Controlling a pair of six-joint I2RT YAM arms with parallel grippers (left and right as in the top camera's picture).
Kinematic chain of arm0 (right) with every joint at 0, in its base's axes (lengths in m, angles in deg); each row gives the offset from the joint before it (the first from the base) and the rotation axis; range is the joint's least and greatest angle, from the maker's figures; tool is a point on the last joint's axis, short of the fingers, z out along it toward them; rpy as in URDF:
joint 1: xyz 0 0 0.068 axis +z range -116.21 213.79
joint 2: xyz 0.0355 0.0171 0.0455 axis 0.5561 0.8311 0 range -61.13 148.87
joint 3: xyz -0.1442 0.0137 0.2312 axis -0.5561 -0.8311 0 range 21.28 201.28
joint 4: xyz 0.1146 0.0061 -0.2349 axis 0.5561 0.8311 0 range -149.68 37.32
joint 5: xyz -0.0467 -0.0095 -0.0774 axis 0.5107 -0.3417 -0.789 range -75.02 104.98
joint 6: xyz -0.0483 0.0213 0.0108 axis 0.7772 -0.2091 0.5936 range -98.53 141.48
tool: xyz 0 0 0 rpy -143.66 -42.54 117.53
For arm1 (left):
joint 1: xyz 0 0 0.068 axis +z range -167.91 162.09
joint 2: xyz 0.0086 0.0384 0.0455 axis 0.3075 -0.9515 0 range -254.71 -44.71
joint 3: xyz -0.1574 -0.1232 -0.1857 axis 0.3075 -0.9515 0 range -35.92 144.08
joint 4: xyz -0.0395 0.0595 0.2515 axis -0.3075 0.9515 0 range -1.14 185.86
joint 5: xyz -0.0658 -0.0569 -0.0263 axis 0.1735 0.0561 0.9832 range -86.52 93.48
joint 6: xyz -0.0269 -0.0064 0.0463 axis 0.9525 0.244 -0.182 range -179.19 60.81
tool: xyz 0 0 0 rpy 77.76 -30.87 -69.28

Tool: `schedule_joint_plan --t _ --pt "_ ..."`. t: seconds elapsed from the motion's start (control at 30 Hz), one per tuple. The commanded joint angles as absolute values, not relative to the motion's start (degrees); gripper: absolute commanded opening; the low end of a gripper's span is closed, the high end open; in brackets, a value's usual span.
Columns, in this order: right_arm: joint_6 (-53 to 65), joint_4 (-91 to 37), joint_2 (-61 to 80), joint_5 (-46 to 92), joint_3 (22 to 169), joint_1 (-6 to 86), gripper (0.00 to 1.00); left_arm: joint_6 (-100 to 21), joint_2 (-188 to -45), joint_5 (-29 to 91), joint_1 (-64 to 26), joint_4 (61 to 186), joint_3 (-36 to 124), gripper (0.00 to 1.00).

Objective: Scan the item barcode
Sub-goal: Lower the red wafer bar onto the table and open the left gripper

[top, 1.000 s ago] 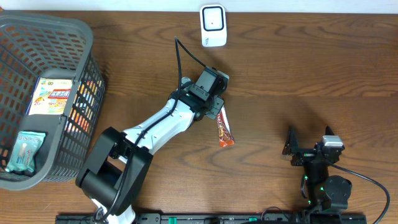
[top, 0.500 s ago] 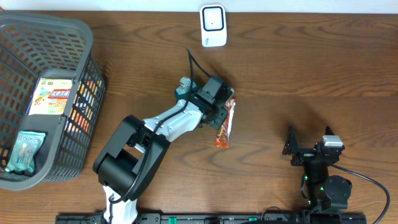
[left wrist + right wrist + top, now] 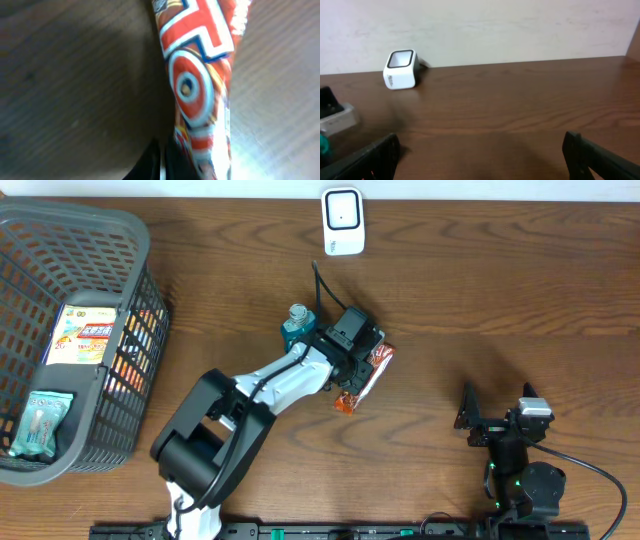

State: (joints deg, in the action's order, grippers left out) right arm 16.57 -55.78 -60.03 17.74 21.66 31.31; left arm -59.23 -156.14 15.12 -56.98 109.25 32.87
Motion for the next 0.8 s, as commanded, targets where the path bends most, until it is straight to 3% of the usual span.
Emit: schedule_joint_plan --t 0.0,0.67,0.77 --pt "17.27 -55.56 -60.09 17.46 21.59 31.63 0.99 -59.40 -148.19 14.42 -57.31 110.45 32.67 0.08" --pt "17.27 -55.56 -60.09 17.46 21.59 31.63 0.99 -59.40 -111.91 14.38 -59.45 109.70 32.67 0.09" --pt "17.27 -55.56 -60.09 17.46 21.59 31.63 0.99 -59.40 -108.43 12.15 -59.45 109.70 32.67 0.23"
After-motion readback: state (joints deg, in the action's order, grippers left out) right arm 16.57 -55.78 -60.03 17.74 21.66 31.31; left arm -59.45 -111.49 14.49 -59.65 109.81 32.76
